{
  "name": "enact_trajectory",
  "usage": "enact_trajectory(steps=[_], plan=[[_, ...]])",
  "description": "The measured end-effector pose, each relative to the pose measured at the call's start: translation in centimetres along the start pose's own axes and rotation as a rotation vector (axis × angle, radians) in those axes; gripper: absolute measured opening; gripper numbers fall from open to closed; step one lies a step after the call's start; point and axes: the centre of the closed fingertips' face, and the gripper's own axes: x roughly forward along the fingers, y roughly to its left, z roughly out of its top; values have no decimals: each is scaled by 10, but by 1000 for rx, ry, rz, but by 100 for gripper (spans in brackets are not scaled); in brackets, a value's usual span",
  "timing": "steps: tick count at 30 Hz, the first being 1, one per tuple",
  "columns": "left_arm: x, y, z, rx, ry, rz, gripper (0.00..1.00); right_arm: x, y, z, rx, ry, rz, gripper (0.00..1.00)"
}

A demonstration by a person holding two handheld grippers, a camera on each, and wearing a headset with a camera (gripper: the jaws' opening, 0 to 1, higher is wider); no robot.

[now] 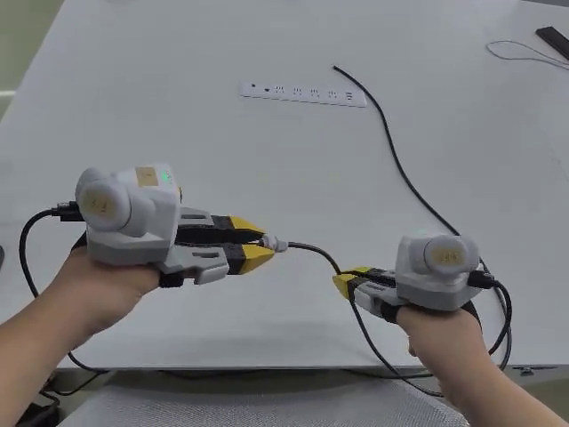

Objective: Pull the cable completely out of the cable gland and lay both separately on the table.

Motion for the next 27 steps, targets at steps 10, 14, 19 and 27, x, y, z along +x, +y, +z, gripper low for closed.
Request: enact_trajectory(steps=[10, 14, 19, 27], plan=[[-1, 1, -1, 5, 2, 3, 15, -10, 13, 20, -202, -21, 16, 17], [-2, 1, -2, 20, 4, 3, 15, -18, 40, 50, -490, -80, 33, 24], [-2, 0, -1, 32, -1, -2, 15, -19, 65, 73, -651, -114, 36, 24], [-1, 1, 0, 26, -1, -2, 15, -6, 80, 76, -704, -88, 67, 12]])
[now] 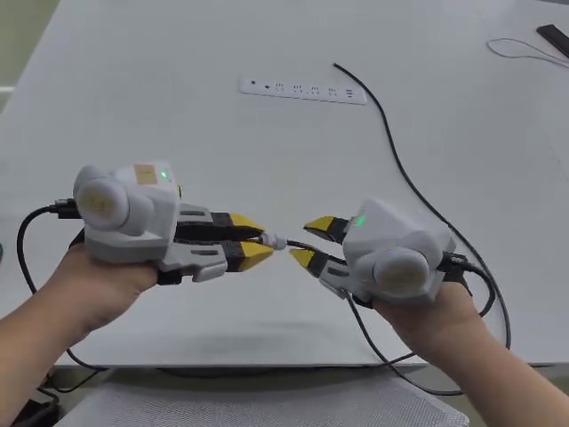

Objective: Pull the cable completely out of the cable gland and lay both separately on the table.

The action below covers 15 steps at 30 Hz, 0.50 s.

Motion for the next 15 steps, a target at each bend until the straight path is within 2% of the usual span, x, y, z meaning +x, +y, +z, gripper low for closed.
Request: enact_trajectory(steps=[9, 15], plan=[[1, 0, -1, 0, 1, -3, 15, 3, 7, 0, -26, 3, 27, 3], [1, -1, -1, 1, 3, -1, 15, 2, 6, -1, -22, -6, 18, 1]])
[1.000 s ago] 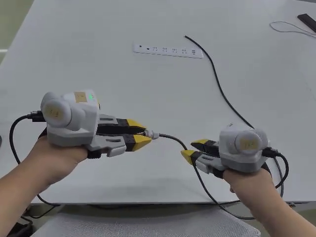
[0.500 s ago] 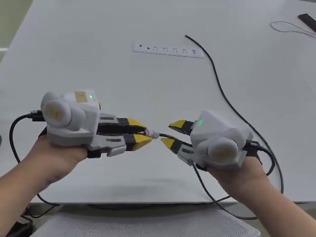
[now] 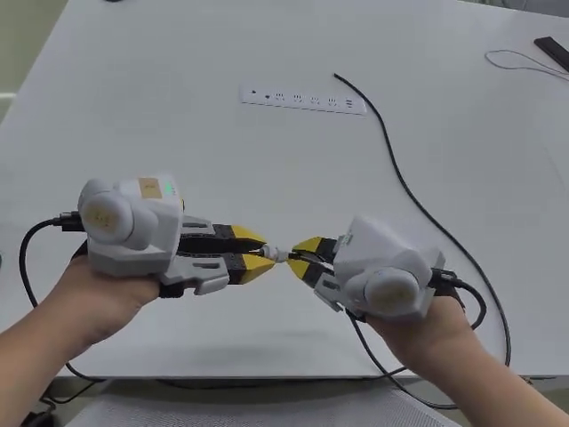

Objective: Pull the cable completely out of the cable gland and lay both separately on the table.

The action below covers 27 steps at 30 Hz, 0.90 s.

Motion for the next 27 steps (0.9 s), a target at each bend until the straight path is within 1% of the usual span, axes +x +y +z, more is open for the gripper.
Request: enact_trajectory(steps=[1, 4, 6, 7, 8, 9, 14, 16, 17, 18, 21, 24, 26, 27], plan=[[0, 0, 0, 1, -1, 0, 15, 0, 0, 0, 2, -1, -1, 1], [1, -1, 1, 6, 1, 1, 15, 0, -1, -2, 50, -5, -4, 1], [0, -2, 2, 5, -3, -1, 15, -1, -4, -6, 70, 4, -13, 0], [0, -2, 4, 5, -7, 0, 15, -1, -6, -12, 104, 21, -23, 0], [-1, -2, 4, 5, -11, 0, 15, -2, -7, -15, 135, 25, -25, 0], [-2, -1, 5, 0, -12, 2, 15, -3, -8, -19, 169, 24, -27, 0], [-3, -1, 6, -2, -21, 4, 15, -8, -15, -35, 288, 36, -42, 0], [-4, -1, 7, -1, -22, 6, 15, -9, -16, -42, 350, 42, -40, 0], [-3, -1, 7, -1, -23, 7, 15, -9, -17, -46, 393, 45, -42, 0], [-3, -1, 7, -1, -23, 8, 15, -9, -16, -49, 420, 47, -38, 0], [-3, -2, 8, -1, -24, 9, 15, -8, -15, -59, 554, 53, -31, 0], [-2, -3, 7, -3, -21, 9, 15, -6, -13, -63, 634, 44, -18, 0], [-1, -3, 7, -2, -21, 9, 15, -5, -10, -68, 695, 55, -8, 0], [-2, -4, 7, -3, -20, 10, 15, -4, -10, -70, 713, 56, -5, 0]])
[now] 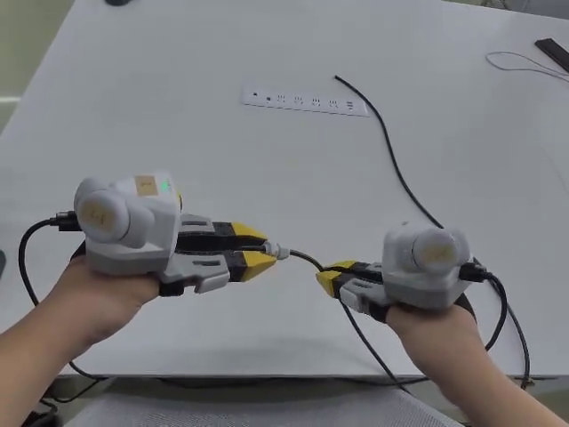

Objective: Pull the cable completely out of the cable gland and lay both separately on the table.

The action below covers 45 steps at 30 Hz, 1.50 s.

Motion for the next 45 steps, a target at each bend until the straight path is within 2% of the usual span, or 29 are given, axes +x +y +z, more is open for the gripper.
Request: enact_trajectory(steps=[2, 5, 22, 26, 28, 31, 34, 40, 43, 45], plan=[[0, 0, 0, -3, 0, 1, 15, 1, 0, -2, 43, 3, 5, 1], [-1, 1, -1, -4, 1, 2, 15, 2, 1, -2, 56, 1, 14, 1], [-2, 4, -1, -16, 1, 2, 15, 2, 2, -1, -73, 5, 10, 3], [-3, 6, -1, -19, 1, 5, 15, -1, 2, 1, -120, 6, 4, 10], [-4, 7, -2, -26, 2, 6, 15, -5, 5, 4, -163, 11, 10, 12], [-5, 7, -3, -25, 4, 6, 15, -14, 11, 22, -229, -39, 18, 19], [-5, 7, -4, -27, 4, 5, 15, -20, 22, 42, -359, -80, 26, 24], [-5, 8, -4, -26, 6, 4, 15, -14, 47, 53, -618, -43, 51, 28], [-5, 8, -3, -27, 2, 2, 15, -7, 53, 52, -682, -15, 46, 25], [-5, 7, -3, -27, 3, 1, 15, -1, 54, 49, -693, 1, 43, 23]])
